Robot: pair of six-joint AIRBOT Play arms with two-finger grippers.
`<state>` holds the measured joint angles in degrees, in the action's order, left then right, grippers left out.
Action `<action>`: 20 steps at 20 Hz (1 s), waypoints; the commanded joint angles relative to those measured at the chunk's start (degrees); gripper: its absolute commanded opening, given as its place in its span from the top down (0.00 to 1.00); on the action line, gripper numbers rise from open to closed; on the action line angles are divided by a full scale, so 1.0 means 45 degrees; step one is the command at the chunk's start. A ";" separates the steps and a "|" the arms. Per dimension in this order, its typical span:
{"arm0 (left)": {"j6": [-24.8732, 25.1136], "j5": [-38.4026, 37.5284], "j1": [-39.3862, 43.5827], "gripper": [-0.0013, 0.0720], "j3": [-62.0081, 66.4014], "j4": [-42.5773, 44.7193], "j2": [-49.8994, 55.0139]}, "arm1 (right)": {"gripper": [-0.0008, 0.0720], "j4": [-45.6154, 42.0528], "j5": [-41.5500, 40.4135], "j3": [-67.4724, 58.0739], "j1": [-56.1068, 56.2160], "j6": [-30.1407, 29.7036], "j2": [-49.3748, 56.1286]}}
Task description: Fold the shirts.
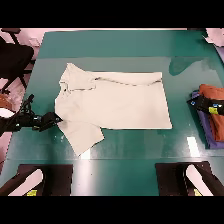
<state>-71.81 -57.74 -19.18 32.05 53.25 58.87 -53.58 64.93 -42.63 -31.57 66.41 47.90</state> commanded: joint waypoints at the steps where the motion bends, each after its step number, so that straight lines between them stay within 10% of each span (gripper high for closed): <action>1: 0.0316 0.0355 -0.0005 0.01 -0.0019 -0.0282 0.0379 | 0.31 0.0005 0.0000 0.0005 -0.0010 0.0000 -0.0010; 7: 0.1205 0.0112 0.0112 0.04 -0.0019 -0.1647 0.1637 | 0.31 0.0005 0.0005 0.0005 -0.0010 0.0000 -0.0010; 11: 0.1656 -0.0073 0.0107 0.89 -0.0015 -0.1603 0.1632 | 0.31 -0.0107 0.0199 0.0010 -0.0010 0.0010 -0.0010; 12: 0.1739 -0.0078 0.0107 0.95 -0.0015 -0.1603 0.1608 | 0.31 -0.0233 0.0398 0.0044 -0.0015 0.0233 0.0024; 18: 0.1744 -0.0087 0.0107 0.95 0.0019 -0.1637 0.1608 | 0.29 -0.0325 0.2681 0.1078 -0.0010 -0.0029 0.2589; 20: 0.1739 -0.0107 0.0112 0.95 0.0019 -0.1637 0.1608 | 0.13 -0.0325 0.2040 0.1341 -0.0015 -0.0019 0.3283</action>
<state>-64.18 -58.02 -18.65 32.08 46.24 66.11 -55.05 73.80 -38.52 -31.66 67.05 58.06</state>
